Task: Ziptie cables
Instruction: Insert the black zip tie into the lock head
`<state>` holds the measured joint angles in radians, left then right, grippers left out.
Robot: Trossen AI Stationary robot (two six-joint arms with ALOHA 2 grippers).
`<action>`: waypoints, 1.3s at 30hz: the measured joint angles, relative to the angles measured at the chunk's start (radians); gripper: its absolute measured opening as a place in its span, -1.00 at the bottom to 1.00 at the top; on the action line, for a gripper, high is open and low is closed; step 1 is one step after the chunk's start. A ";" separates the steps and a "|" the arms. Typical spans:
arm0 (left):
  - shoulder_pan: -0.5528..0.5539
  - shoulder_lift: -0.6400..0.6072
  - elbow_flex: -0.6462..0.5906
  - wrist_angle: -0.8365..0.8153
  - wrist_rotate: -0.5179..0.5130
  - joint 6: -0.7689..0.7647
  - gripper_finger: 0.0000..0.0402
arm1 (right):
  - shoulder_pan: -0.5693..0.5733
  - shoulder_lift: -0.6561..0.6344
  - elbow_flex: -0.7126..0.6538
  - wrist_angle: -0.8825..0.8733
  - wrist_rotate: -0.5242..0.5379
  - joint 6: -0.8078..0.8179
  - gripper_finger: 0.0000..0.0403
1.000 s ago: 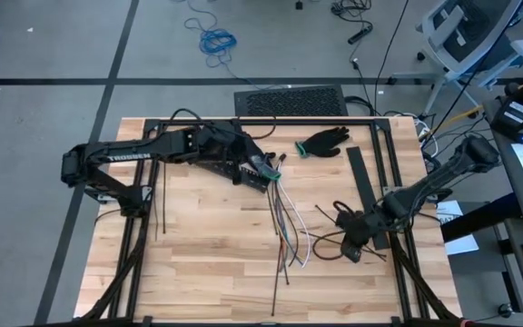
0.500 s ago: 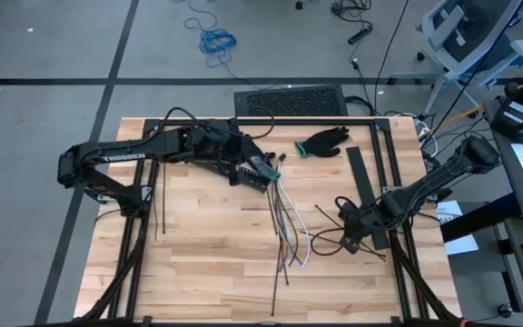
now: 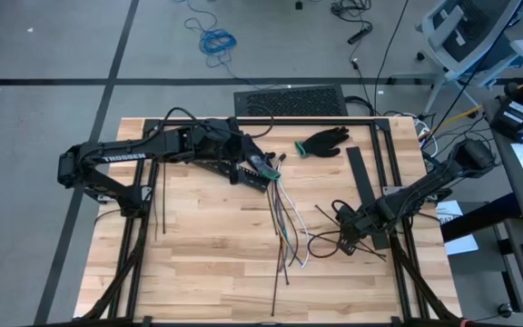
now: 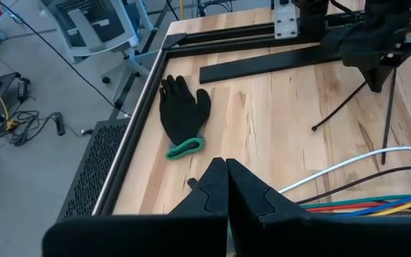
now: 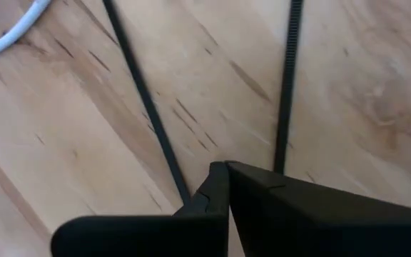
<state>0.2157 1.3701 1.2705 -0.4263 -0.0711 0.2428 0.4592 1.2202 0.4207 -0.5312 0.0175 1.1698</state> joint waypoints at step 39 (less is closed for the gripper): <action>0.021 -0.032 -0.001 -0.006 0.019 0.026 -1.00 | -0.472 -0.040 0.381 0.028 0.261 -0.439 -1.00</action>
<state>0.2371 1.3376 1.2697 -0.4322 -0.0521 0.2683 -0.0129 1.1805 0.8017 -0.5036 0.2790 0.7310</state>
